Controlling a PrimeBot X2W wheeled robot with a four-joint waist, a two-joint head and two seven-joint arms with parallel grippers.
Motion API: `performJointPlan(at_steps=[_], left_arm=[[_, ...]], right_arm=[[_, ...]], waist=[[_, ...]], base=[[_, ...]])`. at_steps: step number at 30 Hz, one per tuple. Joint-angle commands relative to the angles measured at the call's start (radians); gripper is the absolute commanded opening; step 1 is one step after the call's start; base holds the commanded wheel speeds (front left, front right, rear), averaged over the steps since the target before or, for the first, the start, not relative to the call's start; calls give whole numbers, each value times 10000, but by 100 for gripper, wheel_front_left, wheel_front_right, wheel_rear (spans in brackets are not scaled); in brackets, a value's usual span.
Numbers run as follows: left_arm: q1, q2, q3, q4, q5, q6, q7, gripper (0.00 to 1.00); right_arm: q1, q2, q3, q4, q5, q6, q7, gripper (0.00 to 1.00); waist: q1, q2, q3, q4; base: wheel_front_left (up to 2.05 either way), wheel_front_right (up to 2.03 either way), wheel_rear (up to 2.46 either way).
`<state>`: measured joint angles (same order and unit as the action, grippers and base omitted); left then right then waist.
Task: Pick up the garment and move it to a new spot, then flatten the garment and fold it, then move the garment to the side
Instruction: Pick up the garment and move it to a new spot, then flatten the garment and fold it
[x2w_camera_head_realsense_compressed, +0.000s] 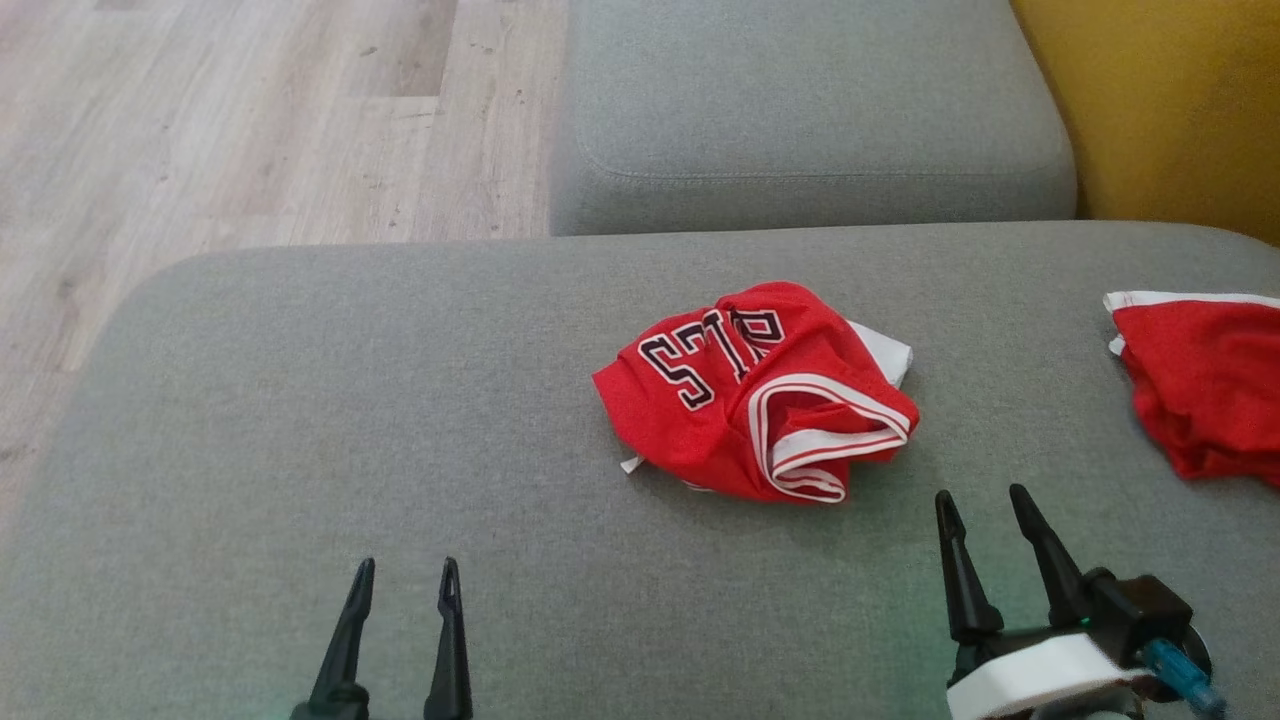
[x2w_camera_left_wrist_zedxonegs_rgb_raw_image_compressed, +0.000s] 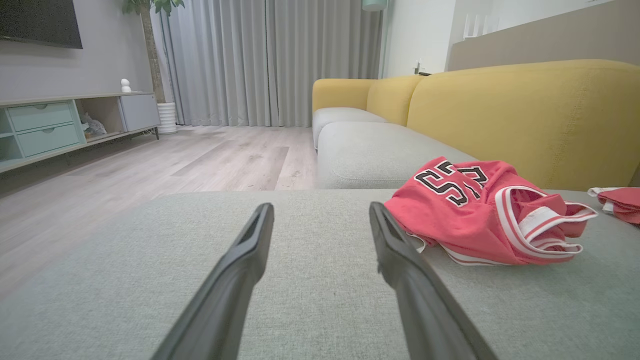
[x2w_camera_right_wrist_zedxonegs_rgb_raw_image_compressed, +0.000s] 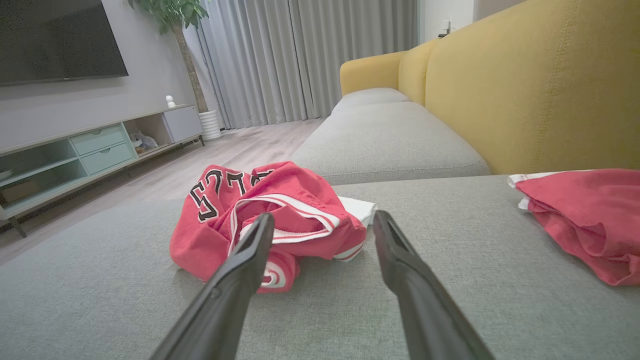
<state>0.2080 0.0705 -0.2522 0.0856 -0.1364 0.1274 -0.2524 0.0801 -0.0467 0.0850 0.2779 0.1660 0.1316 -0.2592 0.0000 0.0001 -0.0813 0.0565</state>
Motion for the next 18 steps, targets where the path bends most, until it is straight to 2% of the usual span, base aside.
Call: performJointPlan(at_steps=[1, 18], left_arm=[[-385, -144, 444, -406, 101, -39, -93, 100], [-315, -200, 411, -358, 360, -112, -93, 100]], right_arm=[[-239, -36, 217, -272, -27, -9, -26, 100], [-34, -36, 92, -257, 58, -9, -26, 100]], waist=[[0, -1, -25, 63], [0, -1, -161, 134]], base=[[0, 0, 0], [0, 0, 0]])
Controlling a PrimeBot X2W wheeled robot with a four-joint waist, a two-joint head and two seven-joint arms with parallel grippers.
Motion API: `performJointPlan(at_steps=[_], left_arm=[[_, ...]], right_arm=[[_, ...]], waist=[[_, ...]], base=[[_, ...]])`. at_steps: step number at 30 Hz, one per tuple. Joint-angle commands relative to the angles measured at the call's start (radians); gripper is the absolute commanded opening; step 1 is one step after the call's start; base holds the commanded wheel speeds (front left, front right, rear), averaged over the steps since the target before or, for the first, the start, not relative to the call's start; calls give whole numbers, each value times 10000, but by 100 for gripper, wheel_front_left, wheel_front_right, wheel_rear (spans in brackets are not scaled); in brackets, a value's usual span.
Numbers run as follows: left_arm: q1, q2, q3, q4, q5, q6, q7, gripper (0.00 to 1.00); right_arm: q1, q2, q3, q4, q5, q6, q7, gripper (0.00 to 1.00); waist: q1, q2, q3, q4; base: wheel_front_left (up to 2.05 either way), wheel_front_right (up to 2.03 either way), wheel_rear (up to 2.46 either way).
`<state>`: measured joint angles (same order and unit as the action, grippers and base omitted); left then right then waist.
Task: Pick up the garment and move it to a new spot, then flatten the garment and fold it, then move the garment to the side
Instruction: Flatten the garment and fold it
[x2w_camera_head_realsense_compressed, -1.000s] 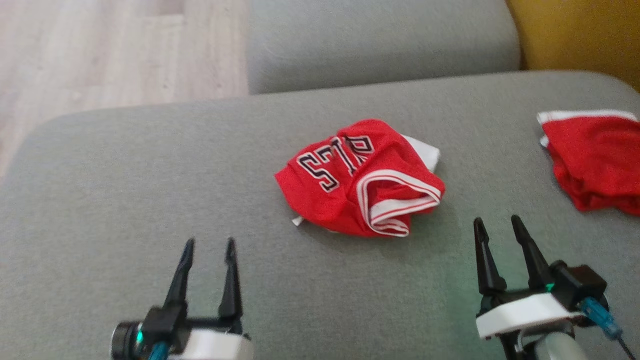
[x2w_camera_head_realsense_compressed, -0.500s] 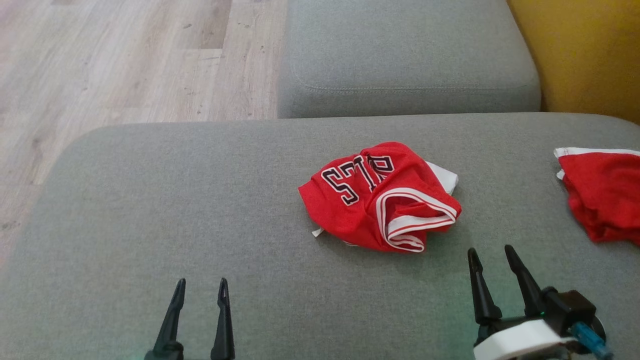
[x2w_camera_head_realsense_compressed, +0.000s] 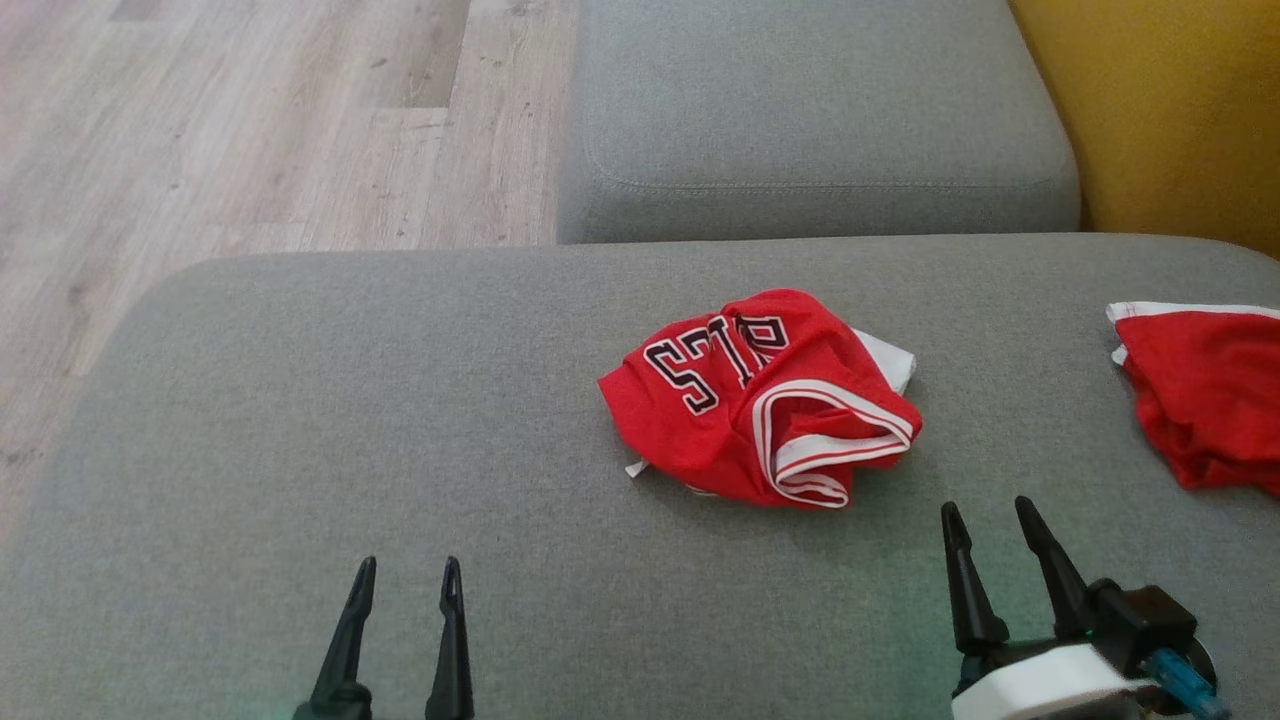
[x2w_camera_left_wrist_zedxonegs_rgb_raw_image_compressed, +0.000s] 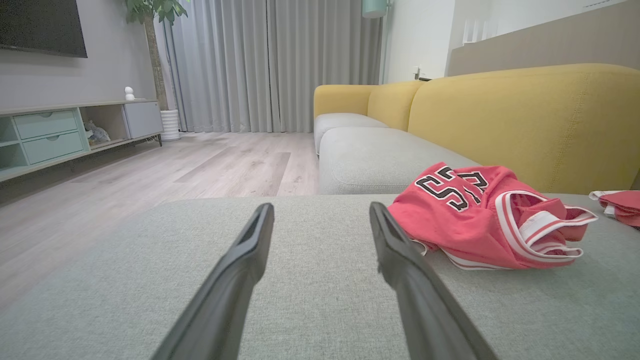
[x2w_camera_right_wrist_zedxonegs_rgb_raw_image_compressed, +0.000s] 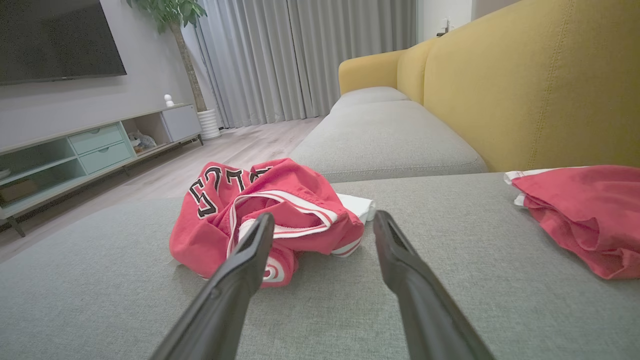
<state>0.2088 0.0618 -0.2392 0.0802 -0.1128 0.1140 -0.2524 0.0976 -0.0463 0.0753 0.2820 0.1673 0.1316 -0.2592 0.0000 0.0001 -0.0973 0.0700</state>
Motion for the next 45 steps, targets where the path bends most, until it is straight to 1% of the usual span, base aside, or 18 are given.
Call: performJointPlan(at_steps=[1, 17, 21, 24, 29, 35, 39, 40, 42, 45], left_arm=[[-317, -114, 274, -303, 121, 26, -93, 100], [-363, -115, 74, -181, 60, -24, -93, 100], [-409, -115, 10, -132, 32, -54, -93, 100], [-588, -116, -178, -88, 69, -140, -93, 100], [-1222, -116, -699, 138, 356, -343, -93, 100], [-2520, -116, -1426, 734, 778, -657, -93, 100], [-3647, -116, -1956, 1575, 1063, -937, -93, 100], [-3647, -116, -1956, 1575, 1063, -937, -93, 100], [-4214, -116, -2148, 2120, 1202, -970, -93, 100], [-4956, -116, -2312, 2975, 1287, -908, -93, 100]], right_arm=[[-203, -39, 188, -300, 46, -9, -26, 100], [-187, -39, 156, -360, 108, -9, -26, 100], [-196, -39, 181, -408, 73, -9, -26, 100], [-279, -39, 366, -467, -28, -9, -26, 100], [-512, -39, 590, -645, -6, -9, -26, 100], [-733, -39, 721, -825, 69, -9, -26, 100], [-953, -39, 718, -916, 126, -9, -26, 100], [-953, -39, 718, -916, 126, -9, -26, 100], [-1075, -39, 759, -928, 148, -9, -26, 100], [-1229, -39, 776, -958, 230, -9, -26, 100]], waist=[[0, -1, -8, -5], [0, -1, 126, -50], [0, -1, 263, -228], [0, -1, 486, -667], [0, -1, 943, -1863], [0, -1, 1542, -3325], [0, -1, 2058, -3936], [0, -1, 2058, -3936], [0, -1, 2257, -4198], [0, -1, 2507, -4530]], base=[[0, 0, 0], [0, 0, 0], [0, 0, 0], [0, 0, 0], [0, 0, 0], [0, 0, 0], [0, 0, 0], [0, 0, 0], [0, 0, 0], [0, 0, 0]])
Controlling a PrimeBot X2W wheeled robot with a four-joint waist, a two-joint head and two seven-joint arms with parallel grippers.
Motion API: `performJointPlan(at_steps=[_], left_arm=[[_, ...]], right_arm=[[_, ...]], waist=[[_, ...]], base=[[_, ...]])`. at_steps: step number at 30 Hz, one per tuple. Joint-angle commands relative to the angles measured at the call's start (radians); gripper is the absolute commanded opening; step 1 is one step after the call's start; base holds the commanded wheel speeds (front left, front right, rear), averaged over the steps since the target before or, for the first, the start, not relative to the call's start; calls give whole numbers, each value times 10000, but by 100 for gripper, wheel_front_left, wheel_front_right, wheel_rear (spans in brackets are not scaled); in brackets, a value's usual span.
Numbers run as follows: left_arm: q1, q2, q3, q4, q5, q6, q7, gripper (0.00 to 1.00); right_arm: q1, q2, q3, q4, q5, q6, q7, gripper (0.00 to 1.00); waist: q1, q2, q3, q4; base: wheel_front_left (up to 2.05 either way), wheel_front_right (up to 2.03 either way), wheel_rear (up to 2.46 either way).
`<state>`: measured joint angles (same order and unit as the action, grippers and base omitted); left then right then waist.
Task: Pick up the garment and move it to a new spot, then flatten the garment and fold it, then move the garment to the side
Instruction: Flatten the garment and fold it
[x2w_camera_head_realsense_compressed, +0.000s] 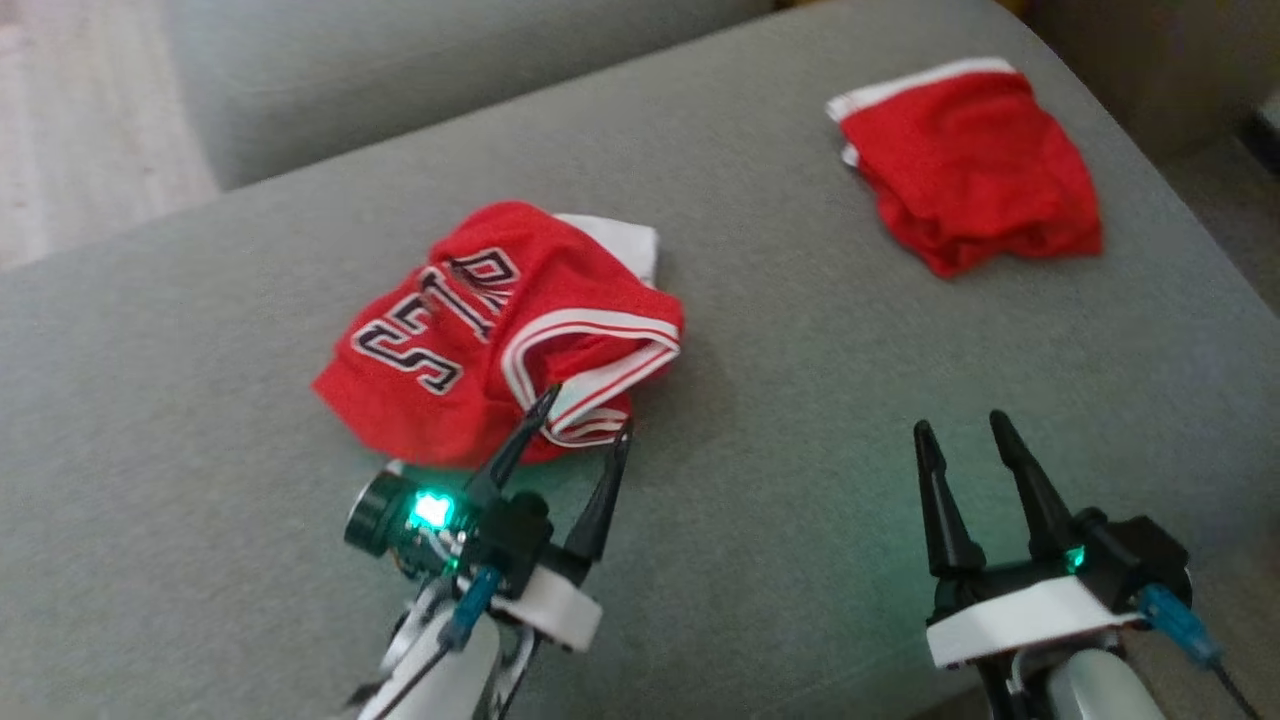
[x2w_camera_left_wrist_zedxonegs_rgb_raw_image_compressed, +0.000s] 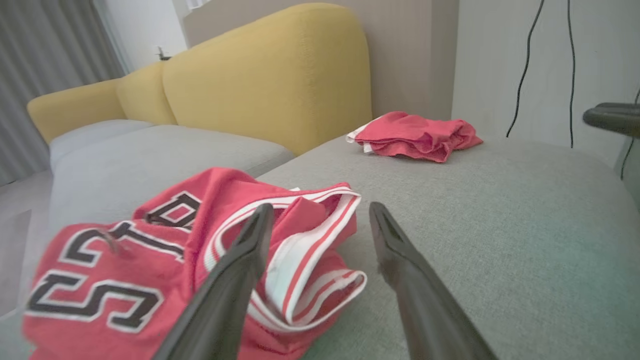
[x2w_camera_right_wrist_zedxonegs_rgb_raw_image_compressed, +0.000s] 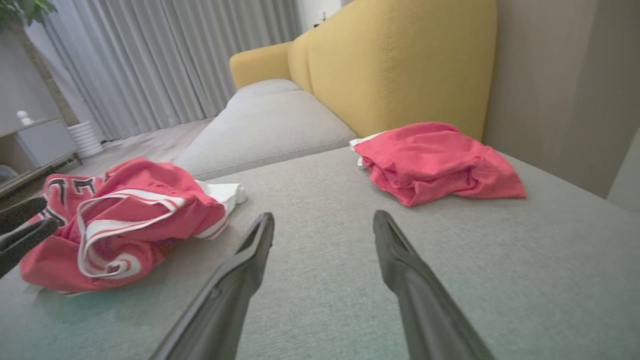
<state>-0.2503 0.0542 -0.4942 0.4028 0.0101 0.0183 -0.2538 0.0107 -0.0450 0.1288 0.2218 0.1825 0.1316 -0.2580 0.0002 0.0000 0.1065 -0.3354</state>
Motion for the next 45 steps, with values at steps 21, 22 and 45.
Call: performJointPlan(at_steps=[21, 22, 45], left_arm=[[-3791, -39, -790, 3849, 147, 188, 425, 100], [-3936, -39, -840, 3973, 172, 229, 440, 100], [-7359, -39, -935, 2298, -1846, -1119, -31, 0]], right_arm=[[-808, -53, 629, -341, 644, -9, -38, 100], [-822, -53, 659, -337, 667, -9, -38, 100], [-543, -53, 902, -312, 810, -9, -38, 100]], waist=[[-2, 0, 1263, -1369], [-2, 0, 1276, -1421], [-2, 0, 438, -1000]], base=[[0, 0, 0], [0, 0, 0], [0, 0, 0]])
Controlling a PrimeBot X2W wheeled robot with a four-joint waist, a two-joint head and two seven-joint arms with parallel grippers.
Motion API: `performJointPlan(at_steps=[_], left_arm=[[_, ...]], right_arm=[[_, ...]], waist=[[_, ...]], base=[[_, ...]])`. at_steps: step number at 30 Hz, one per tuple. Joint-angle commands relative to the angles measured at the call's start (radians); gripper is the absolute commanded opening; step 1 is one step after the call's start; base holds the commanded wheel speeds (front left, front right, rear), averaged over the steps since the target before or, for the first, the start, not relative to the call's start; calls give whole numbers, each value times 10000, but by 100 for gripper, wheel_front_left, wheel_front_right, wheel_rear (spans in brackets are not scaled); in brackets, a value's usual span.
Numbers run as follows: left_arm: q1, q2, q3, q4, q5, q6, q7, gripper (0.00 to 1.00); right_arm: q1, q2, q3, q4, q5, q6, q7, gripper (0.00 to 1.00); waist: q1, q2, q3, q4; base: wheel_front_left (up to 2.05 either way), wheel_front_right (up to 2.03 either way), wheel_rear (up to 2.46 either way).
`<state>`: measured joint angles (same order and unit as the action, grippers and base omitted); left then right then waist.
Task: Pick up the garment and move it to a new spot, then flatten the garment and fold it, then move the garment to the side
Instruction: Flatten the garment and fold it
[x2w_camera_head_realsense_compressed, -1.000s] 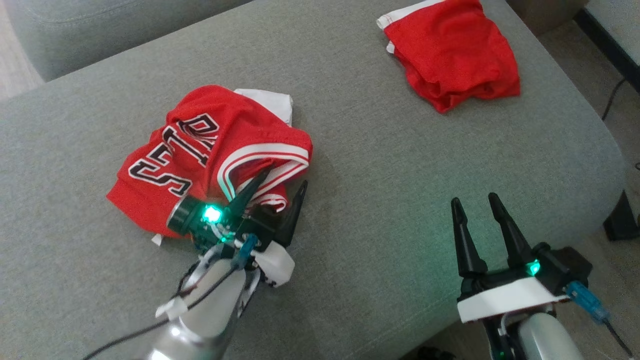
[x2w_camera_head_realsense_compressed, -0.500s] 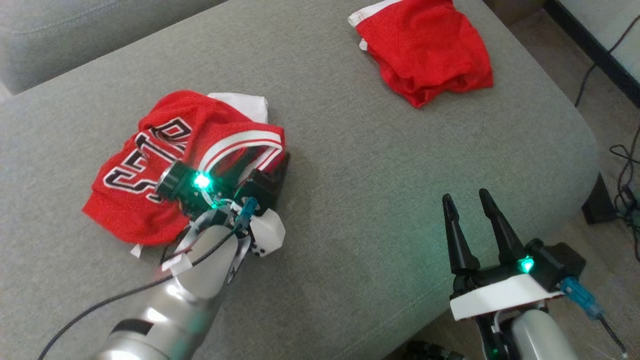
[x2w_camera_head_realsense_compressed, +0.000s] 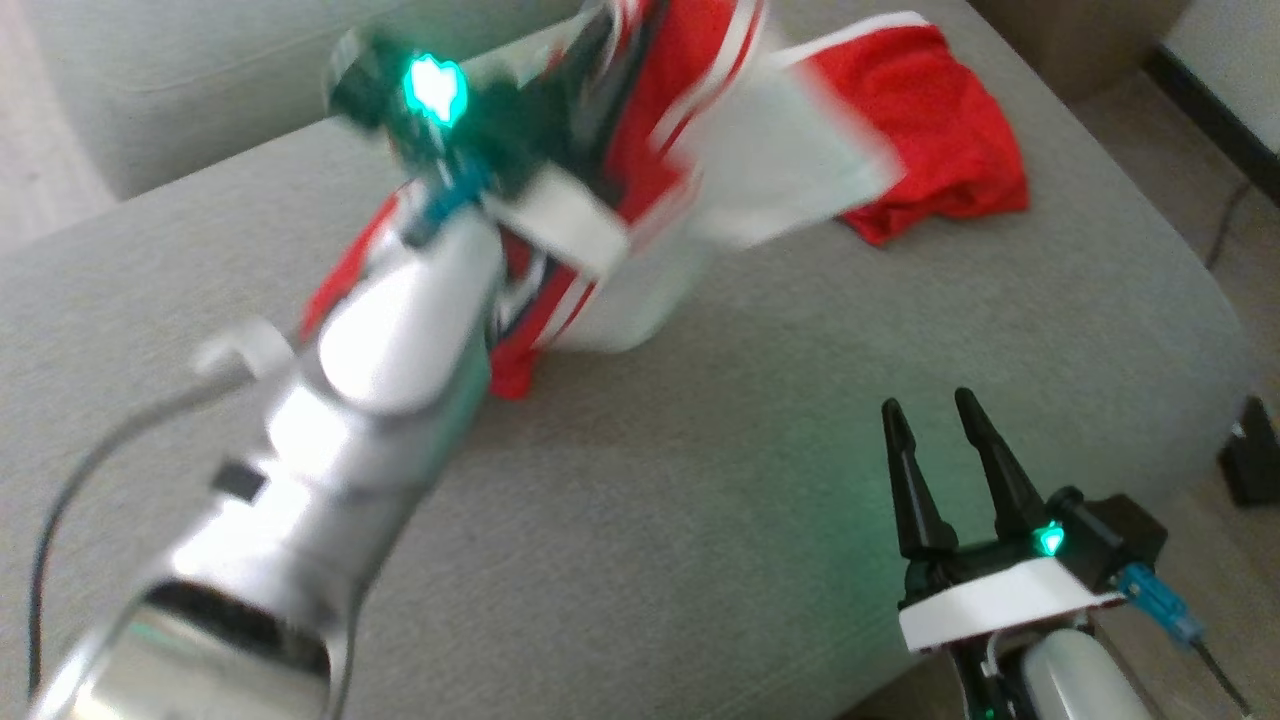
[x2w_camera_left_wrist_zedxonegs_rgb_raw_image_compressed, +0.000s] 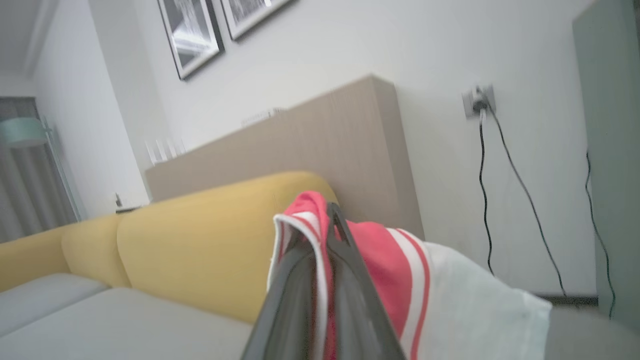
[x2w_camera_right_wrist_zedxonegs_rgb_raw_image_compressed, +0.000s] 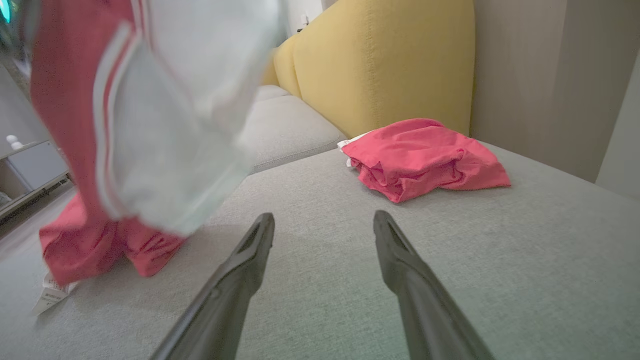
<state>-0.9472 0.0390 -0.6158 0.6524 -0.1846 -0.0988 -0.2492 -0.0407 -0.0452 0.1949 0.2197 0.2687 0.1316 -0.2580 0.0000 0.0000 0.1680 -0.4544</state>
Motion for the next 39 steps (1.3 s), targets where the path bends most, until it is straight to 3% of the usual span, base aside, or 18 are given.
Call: performJointPlan(at_steps=[1, 6, 7, 10, 14, 19, 24, 25, 26, 27, 28, 35, 37, 39], left_arm=[[-720, 113, 394, -442, -167, -24, -70, 0], [-2155, 113, 1259, -1737, -2410, -219, 340, 0], [-2475, 139, 1550, -2178, -2920, -237, 511, 0], [-2056, 305, 2074, -2617, -3607, -145, 789, 0], [116, 868, 2352, -3180, -4091, 214, 1111, 0], [3927, 1420, 2937, -3345, -4712, 904, 642, 0], [6172, 1602, 3394, -2936, -4999, 1112, 147, 0], [6412, 1599, 3403, -2882, -5022, 1068, 108, 37], [6598, 1626, 3358, -2834, -4975, 1024, 81, 53], [6746, 1626, 3342, -2808, -4944, 1017, 55, 84], [6866, 1599, 3359, -2799, -4951, 1028, 33, 100], [6950, 2419, 2932, -3277, -3089, 1871, -78, 100], [6680, 3110, 2303, -3907, -1465, 2468, -62, 100], [6556, 3291, 2088, -4130, -1013, 2610, 49, 100]], right_arm=[[-2, -51, 223, -284, -84, -9, -38, 100], [128, -51, 130, -319, -239, -9, -38, 100], [178, -51, 63, -318, -315, -9, -38, 100], [252, -51, -15, -307, -421, -9, -38, 100], [301, -51, -148, -364, -486, -9, -38, 100], [377, -51, -407, -378, -692, -9, -38, 100], [392, -51, -518, -311, -959, -9, -38, 100], [374, -51, -558, -316, -982, -9, -38, 100], [355, -51, -586, -322, -1004, -9, -38, 100], [332, -51, -609, -329, -1022, -9, -38, 100], [308, -51, -618, -332, -1034, -9, -38, 100], [186, -51, -538, -358, -1048, -9, -38, 100], [109, -51, -491, -354, -1038, -9, -38, 100], [84, -51, -478, -349, -1032, -9, -38, 100]], waist=[[0, 0, -255, 347], [0, 0, -547, 1228], [0, 0, -610, 1680], [0, 0, -702, 2331], [0, 0, -627, 3047], [0, 0, -367, 3820], [0, 0, -216, 4322], [0, 0, -186, 4385], [0, 0, -152, 4443], [0, 0, -113, 4494], [0, 0, -80, 4536], [0, 0, 181, 4594], [0, 0, 330, 4532], [0, 0, 377, 4502]], base=[[0, 0, 0], [0, 0, 0], [0, 0, 0], [0, 0, 0], [0, 0, 0], [0, 0, 0], [0, 0, 0], [0, 0, 0], [0, 0, 0], [0, 0, 0], [0, 0, 0], [0, 0, 0], [0, 0, 0], [0, 0, 0]])
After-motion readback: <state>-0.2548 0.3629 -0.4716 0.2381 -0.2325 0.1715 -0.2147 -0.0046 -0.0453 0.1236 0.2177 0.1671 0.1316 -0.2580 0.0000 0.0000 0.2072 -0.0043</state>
